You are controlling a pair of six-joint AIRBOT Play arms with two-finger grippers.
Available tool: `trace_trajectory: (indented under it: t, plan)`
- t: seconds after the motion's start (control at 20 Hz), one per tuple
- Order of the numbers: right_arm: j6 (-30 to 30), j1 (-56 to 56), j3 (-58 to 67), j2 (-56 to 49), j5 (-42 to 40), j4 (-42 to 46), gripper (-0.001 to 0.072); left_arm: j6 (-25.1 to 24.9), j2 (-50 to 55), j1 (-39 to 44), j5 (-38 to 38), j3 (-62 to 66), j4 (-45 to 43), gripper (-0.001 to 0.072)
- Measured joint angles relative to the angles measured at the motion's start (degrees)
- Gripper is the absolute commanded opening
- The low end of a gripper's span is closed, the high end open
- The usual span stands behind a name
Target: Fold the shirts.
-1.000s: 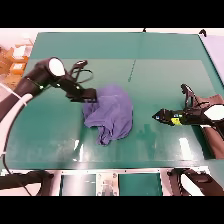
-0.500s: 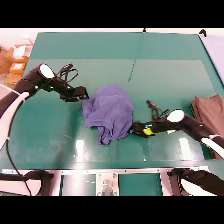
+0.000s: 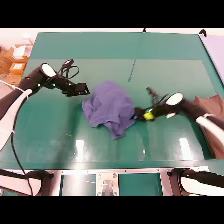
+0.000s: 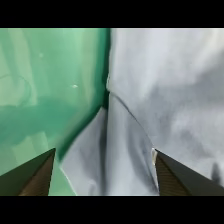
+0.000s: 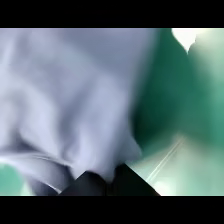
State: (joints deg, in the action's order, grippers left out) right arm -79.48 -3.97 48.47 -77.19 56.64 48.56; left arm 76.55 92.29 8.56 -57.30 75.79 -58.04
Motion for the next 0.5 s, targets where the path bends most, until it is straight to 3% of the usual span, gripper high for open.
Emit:
trace_trajectory:
  t: [0.2, 0.5]
  plan:
    - [0.90, 14.45, 10.16, -1.46, 4.72, 5.11, 0.0014, -0.37, 0.33, 0.28, -1.16, 0.90, 0.35, 0.0718]
    - [2.12, 19.69, 16.04, -6.03, 6.67, 7.08, 0.0014, -1.11, 4.76, 4.04, 2.01, 1.05, 5.81, 0.0718]
